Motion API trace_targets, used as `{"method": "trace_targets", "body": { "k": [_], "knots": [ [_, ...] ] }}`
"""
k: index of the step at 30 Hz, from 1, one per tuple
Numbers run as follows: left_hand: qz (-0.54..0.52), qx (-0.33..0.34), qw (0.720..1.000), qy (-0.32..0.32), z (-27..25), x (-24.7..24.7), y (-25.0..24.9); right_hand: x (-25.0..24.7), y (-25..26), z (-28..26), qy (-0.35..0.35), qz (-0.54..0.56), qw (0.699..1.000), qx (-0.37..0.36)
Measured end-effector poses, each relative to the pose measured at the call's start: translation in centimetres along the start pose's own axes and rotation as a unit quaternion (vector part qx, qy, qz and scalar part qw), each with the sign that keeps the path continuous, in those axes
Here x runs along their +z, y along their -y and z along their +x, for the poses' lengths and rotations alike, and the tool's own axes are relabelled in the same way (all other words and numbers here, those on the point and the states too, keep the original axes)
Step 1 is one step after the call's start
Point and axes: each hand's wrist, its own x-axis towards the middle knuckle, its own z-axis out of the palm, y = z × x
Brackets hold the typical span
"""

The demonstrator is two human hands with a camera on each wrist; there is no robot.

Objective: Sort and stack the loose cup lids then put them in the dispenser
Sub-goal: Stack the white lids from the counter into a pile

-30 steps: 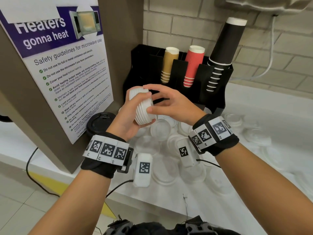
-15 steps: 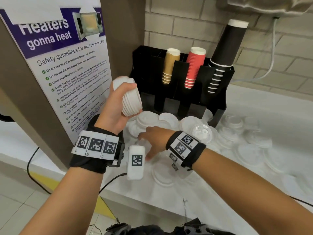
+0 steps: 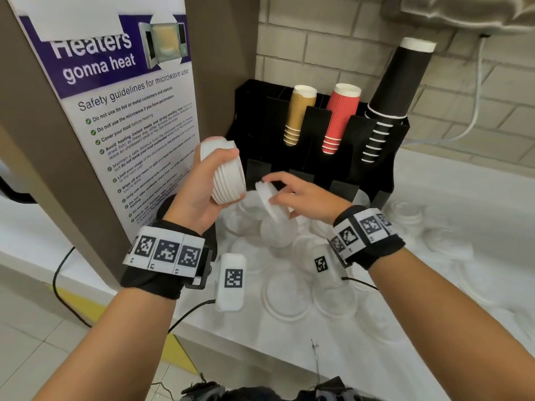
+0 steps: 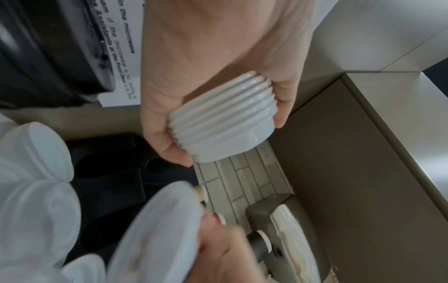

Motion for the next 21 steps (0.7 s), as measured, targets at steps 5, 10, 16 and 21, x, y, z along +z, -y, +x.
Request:
{"method": "trace_targets", "body": {
  "k": [5,10,16,21],
  "knots": [
    [0.012,-0.047,0.998,0.038,-0.3,1.4,1.3,-1.4,1.3,-1.5,-0.056,0.201,0.976,-0.059],
    [0.000,-0.062,0.996,0.058,-0.4,2.6,2.4,-1.0,2.5,-2.5,-0.053,0.206,0.970,-0.116],
    [-0.006,-0.062,0.996,0.066,-0.3,2.8,2.7,-0.9,3.0,-3.3,-0.052,0.164,0.976,-0.133],
    [-0.009,-0.050,0.997,0.063,-0.2,2.9,2.8,-0.6,3.2,-3.5,-0.063,0.139,0.977,-0.148]
  ]
}}
